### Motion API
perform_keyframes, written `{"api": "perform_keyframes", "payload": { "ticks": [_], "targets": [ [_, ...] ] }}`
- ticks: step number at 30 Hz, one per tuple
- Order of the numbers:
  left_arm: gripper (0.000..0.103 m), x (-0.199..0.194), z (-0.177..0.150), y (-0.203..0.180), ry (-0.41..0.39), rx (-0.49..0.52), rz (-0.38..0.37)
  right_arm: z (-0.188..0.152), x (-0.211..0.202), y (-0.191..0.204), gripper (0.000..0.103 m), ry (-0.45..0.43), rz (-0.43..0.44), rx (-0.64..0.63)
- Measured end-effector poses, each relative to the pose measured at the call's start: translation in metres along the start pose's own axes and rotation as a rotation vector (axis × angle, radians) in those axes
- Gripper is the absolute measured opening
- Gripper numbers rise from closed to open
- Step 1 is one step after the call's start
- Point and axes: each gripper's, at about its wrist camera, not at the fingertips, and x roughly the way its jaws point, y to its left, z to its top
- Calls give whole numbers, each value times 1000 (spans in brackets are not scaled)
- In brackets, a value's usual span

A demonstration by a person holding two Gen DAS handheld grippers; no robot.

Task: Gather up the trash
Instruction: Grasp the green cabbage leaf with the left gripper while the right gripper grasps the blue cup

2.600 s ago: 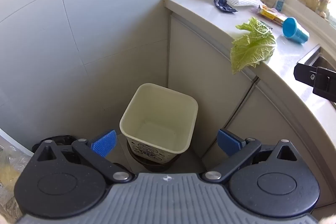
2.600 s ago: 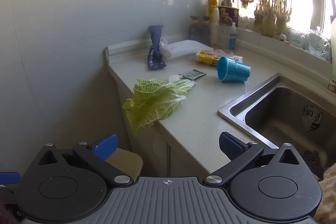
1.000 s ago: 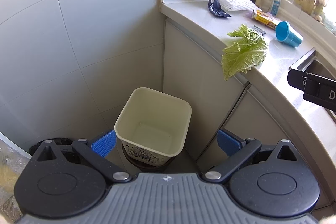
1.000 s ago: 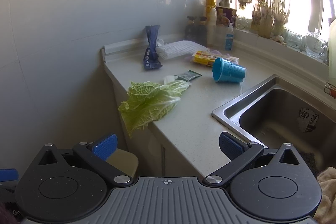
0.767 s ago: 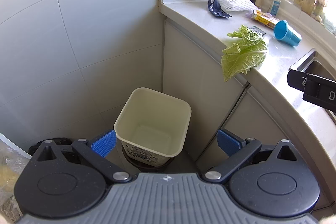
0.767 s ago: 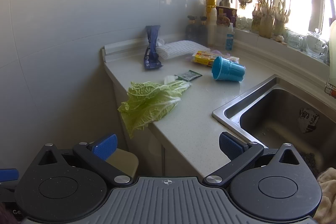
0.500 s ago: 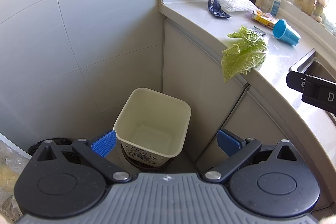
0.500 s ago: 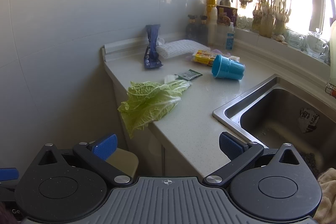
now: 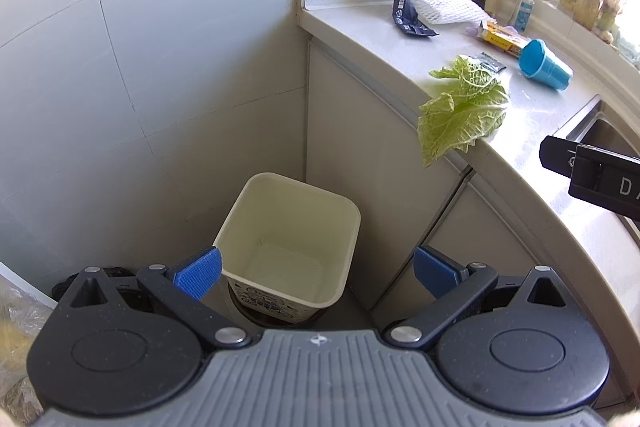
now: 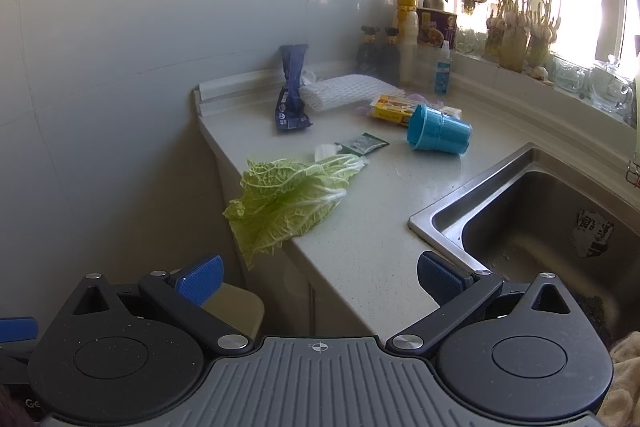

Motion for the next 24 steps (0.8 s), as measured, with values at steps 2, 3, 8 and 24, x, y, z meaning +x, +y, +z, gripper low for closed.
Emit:
{"api": "perform_keyframes", "payload": {
  "ticks": [2, 3, 8, 24],
  "targets": [
    [102, 2, 4, -2, -4, 3, 2, 3, 3, -1, 103, 0, 0, 2],
    [102, 3, 7, -3, -6, 5, 3, 6, 5, -2, 103, 1, 1, 2],
    [102, 11, 20, -9, -19, 16, -1, 17, 17, -8, 103, 4, -12, 1],
    [102, 43, 65, -51, -176, 154, -256, 58, 82, -83, 103, 26, -76, 70]
  ]
}}
